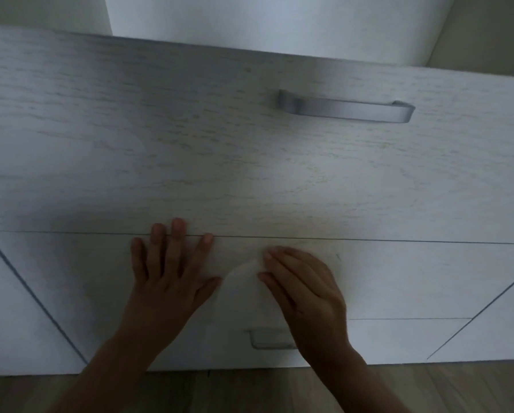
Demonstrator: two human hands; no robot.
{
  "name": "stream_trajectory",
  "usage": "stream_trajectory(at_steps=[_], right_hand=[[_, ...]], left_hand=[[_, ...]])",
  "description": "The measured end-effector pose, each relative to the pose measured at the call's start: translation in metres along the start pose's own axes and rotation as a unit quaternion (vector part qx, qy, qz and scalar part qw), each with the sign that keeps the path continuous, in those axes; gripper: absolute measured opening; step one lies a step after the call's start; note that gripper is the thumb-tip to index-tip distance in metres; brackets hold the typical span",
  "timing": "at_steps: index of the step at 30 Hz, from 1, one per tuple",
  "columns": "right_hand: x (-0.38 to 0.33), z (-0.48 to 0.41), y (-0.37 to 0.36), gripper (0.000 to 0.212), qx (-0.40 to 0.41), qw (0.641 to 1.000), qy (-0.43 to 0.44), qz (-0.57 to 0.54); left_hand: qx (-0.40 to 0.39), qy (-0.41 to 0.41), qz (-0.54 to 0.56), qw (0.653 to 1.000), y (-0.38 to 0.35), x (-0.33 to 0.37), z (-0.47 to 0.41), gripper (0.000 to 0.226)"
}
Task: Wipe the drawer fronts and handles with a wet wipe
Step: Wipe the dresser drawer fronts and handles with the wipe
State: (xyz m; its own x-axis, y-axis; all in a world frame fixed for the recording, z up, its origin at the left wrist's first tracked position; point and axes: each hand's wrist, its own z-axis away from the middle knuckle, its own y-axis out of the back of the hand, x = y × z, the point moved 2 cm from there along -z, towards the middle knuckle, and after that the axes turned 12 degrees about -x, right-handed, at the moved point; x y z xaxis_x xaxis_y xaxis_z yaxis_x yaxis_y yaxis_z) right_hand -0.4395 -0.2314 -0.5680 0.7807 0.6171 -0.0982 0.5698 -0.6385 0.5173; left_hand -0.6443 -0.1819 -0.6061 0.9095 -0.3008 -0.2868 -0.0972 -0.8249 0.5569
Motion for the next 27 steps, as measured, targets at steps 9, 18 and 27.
stream_trajectory(at_steps=[9,18,27], right_hand=[[0.014,0.013,0.018,0.02,0.016,0.999,-0.042,0.029],[0.01,0.011,0.01,0.018,0.012,1.0,-0.016,0.017],[-0.002,0.002,-0.003,0.021,0.005,1.0,-0.017,0.009]], left_hand=[[-0.002,0.011,-0.01,1.0,-0.001,0.001,-0.001,0.071],[-0.001,0.006,-0.003,1.0,0.002,0.002,-0.001,0.067],[-0.013,-0.005,0.008,1.0,0.003,0.001,0.001,0.063]])
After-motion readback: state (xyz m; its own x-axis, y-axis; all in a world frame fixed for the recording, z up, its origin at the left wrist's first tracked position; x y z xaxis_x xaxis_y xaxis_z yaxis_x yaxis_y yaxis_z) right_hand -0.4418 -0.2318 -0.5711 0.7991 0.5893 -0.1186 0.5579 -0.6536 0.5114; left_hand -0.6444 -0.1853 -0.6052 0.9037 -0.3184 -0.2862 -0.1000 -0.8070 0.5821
